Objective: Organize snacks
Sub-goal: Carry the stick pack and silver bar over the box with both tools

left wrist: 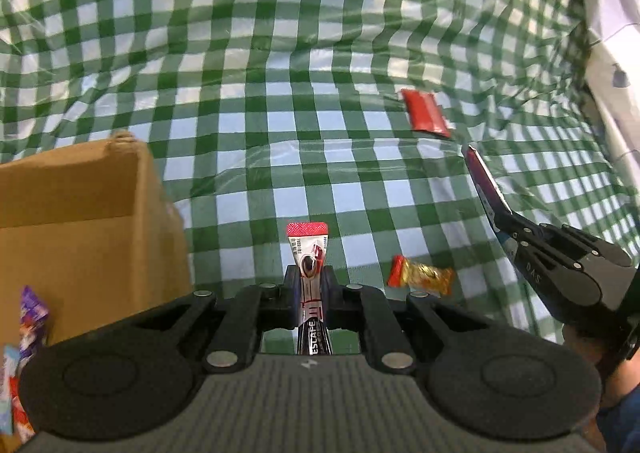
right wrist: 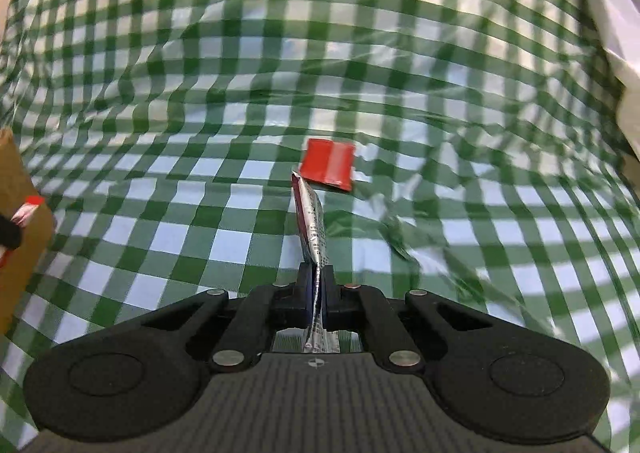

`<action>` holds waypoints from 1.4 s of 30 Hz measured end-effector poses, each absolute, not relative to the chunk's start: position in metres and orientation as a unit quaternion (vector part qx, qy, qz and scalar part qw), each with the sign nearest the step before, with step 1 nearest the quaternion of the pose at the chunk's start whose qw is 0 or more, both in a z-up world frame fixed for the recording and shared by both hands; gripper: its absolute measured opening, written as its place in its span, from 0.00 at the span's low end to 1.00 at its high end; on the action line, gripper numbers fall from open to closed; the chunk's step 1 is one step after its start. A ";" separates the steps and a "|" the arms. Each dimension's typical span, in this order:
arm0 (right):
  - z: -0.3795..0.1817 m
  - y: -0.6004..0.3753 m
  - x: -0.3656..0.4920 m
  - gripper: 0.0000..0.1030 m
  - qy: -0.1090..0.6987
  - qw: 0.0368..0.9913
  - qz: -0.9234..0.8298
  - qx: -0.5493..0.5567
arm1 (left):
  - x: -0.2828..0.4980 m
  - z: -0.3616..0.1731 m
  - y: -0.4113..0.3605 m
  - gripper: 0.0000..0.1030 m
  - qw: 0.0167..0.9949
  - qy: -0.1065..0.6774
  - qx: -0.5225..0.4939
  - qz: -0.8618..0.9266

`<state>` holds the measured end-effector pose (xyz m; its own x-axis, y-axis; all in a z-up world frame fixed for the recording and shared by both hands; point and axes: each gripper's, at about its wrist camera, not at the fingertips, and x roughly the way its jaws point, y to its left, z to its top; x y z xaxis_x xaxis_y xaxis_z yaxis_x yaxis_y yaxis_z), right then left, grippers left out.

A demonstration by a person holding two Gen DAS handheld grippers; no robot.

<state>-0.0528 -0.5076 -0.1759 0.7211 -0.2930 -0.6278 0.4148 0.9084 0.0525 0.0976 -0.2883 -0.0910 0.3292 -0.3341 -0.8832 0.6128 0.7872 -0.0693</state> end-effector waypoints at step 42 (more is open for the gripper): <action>-0.007 -0.114 -0.247 0.04 0.272 0.959 0.001 0.086 | -0.097 0.018 0.077 0.11 0.883 0.407 0.081 -0.220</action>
